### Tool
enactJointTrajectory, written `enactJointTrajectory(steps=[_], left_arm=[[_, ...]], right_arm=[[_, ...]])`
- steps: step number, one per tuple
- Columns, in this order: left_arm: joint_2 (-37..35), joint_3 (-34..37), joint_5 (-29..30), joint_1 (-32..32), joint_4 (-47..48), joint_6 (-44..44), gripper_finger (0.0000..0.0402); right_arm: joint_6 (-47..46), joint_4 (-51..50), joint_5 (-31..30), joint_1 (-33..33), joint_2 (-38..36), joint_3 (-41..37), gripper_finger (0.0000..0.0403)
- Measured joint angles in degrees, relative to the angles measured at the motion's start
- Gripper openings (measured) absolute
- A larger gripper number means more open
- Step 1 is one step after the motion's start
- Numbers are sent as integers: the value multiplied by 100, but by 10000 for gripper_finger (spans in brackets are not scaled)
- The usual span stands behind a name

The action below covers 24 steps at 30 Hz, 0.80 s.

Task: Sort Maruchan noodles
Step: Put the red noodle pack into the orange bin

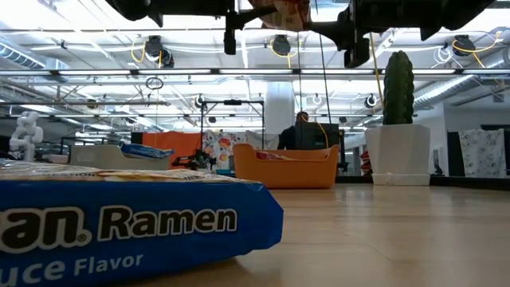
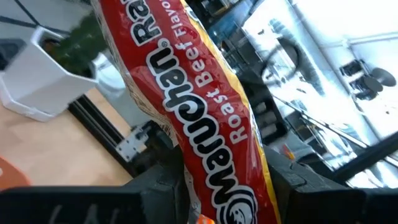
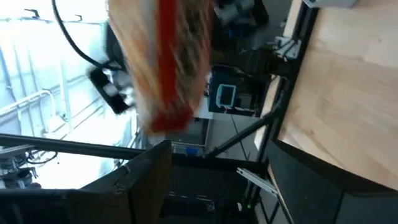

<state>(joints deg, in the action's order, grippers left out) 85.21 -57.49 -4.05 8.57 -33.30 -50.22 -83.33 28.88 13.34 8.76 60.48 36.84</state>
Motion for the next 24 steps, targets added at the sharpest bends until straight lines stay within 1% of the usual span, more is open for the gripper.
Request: enactJointTrajectory(steps=[3, 7, 14, 17, 20, 24], left_arm=[[1, 0, -127, -49, -40, 26, 131], [-1, 0, -144, -87, -120, 184, 131], [-1, 0, -99, -82, -129, 422, 131], [-1, 0, -110, -82, -145, 472, 131], [-1, 0, -188, -89, -160, 542, 131], [-1, 0, -198, -82, -151, 574, 131]], right_arm=[[-36, 1, -1, 124, -150, 0, 264], [-138, -128, -24, 336, -293, 0, 271], [-19, -205, -200, 500, -311, 0, 304], [2, -71, -260, 508, -307, 0, 314], [-32, 124, -41, 512, -310, 0, 318], [-96, 71, 280, 512, -421, 0, 318]])
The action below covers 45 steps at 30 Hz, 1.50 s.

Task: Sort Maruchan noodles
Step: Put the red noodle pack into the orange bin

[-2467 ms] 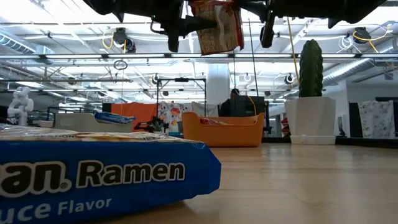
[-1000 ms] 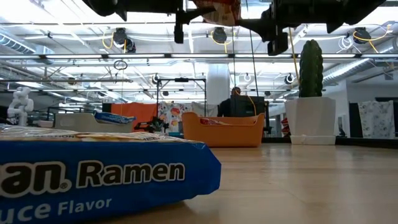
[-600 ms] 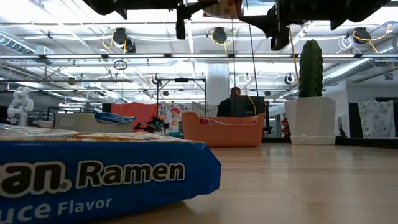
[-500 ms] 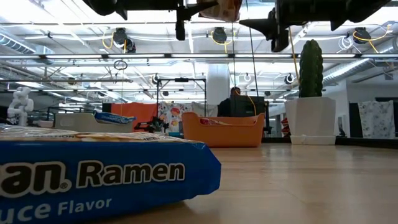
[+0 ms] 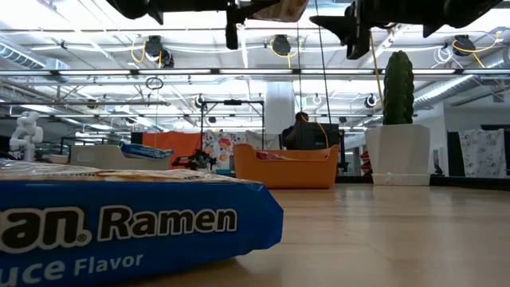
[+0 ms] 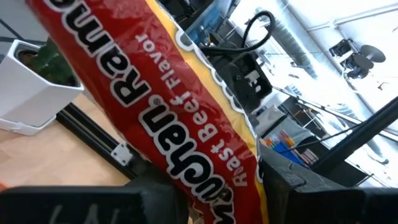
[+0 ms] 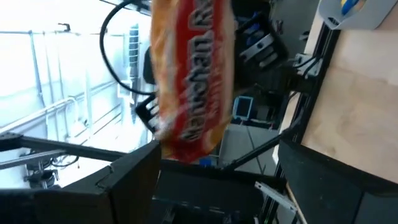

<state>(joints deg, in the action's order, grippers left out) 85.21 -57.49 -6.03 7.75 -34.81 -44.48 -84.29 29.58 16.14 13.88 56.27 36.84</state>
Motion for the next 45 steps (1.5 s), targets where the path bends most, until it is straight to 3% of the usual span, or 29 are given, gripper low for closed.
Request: enactJointTrajectory(steps=[18, 30, 45], left_arm=[[0, 0, 52, -406, 460, 222, 131], [48, -2, 534, -599, 500, 344, 131], [48, -2, 638, -599, 856, 362, 131]], right_arm=[[274, -323, -309, 342, -168, 0, 318], [27, 1000, -260, 25, 570, 0, 313], [403, 1038, -286, 43, 737, 0, 164]])
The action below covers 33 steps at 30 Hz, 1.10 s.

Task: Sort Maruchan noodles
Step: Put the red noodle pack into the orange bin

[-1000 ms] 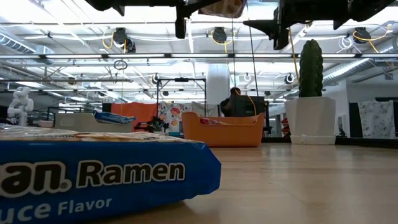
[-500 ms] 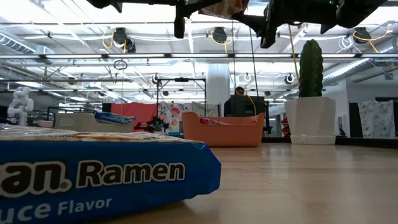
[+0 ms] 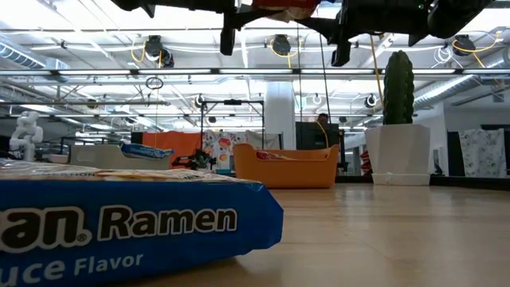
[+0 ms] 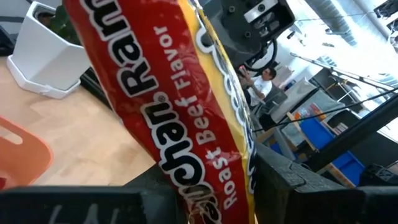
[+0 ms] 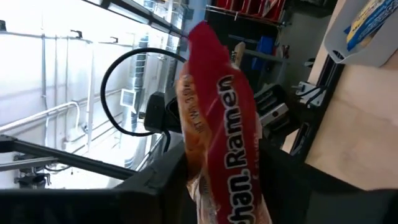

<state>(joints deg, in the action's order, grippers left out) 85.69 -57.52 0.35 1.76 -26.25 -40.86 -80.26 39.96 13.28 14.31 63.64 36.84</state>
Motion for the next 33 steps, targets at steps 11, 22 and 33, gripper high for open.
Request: enactJointTrajectory(steps=[11, 22, 33], left_arm=[[0, 0, 165, 22, 27, -401, 132], [-192, 0, 162, 375, 477, -783, 280], [-1731, -4, -85, 1208, 3439, -149, 362]], right_arm=[[272, -125, -141, 85, 0, 0, 120], [447, -205, -121, 505, 0, 0, 119], [462, -449, -121, 824, -3, 0, 119]])
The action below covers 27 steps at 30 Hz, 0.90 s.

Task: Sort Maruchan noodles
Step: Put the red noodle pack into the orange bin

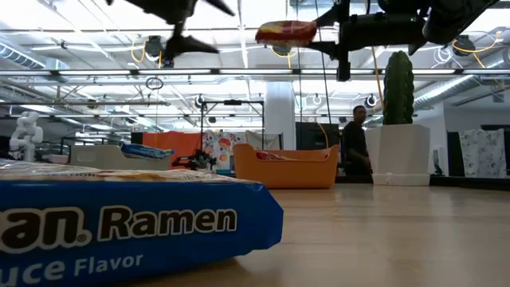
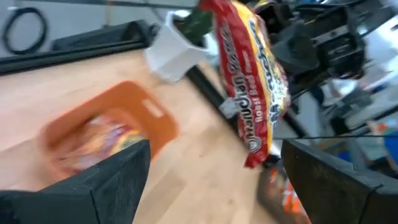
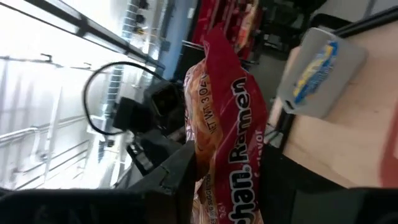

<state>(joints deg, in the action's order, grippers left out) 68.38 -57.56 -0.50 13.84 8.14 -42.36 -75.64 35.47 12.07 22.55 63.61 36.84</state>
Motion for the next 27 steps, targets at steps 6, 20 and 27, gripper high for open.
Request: enactJointTrajectory(steps=[6, 20, 27], left_arm=[[-724, 2, -513, 355, 1515, 373, 362], [-1116, 4, -854, 72, 3646, 886, 362], [-1088, 7, -852, -432, 3628, 729, 362]], right_arm=[[0, -561, -200, -10, -2, 0, 119], [-149, -1337, -1217, -94, 22, -2, 119], [-154, -1611, -1225, -164, 25, 0, 119]])
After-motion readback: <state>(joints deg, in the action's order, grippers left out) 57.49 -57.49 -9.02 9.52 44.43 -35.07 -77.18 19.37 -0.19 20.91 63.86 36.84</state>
